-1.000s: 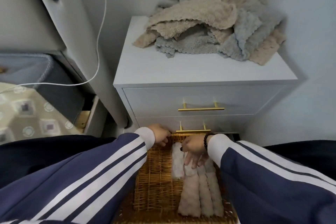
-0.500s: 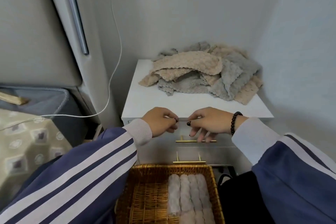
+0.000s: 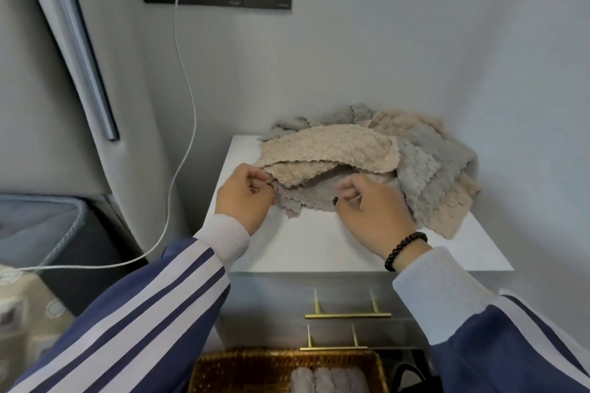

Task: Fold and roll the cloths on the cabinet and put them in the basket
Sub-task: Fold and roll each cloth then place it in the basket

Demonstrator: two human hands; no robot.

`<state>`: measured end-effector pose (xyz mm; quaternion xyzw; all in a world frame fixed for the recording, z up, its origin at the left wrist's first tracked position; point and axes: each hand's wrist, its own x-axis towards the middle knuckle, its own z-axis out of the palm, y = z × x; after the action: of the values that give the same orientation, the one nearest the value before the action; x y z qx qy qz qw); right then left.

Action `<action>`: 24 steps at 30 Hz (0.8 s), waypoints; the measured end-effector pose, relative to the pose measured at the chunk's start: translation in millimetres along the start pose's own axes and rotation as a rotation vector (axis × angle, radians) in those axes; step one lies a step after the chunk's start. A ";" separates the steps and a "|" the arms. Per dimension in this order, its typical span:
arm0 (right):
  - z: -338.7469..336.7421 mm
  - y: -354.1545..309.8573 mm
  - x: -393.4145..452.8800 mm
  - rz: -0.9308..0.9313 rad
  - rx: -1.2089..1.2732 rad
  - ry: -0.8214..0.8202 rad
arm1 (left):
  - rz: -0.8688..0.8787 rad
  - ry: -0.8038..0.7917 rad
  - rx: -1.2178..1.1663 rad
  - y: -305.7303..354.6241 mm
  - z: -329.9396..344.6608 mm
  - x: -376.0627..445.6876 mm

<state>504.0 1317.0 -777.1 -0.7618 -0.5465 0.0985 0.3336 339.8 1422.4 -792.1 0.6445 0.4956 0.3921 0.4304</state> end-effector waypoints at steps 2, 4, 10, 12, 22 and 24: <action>2.6 4.3 13.5 -0.011 0.009 0.052 | 0.011 0.087 0.014 -0.8 1.1 14.5; 4.5 7.9 22.5 0.006 0.068 0.114 | 0.026 0.143 -0.006 1.2 3.2 21.9; 19.3 8.5 32.9 0.072 0.160 0.191 | 0.139 0.083 0.291 6.5 16.4 37.4; 25.2 2.3 31.6 0.013 0.136 0.205 | 0.058 -0.002 0.461 8.4 24.2 37.0; 3.0 22.6 21.3 -0.114 0.015 0.286 | 0.364 -0.036 0.331 21.2 17.0 24.8; 0.4 27.0 17.3 -0.128 -0.064 0.263 | 0.517 -0.111 0.482 16.2 12.1 16.3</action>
<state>531.2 1327.9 -790.3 -0.7418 -0.5486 -0.0410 0.3834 359.2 1434.1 -779.5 0.8520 0.3703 0.3243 0.1786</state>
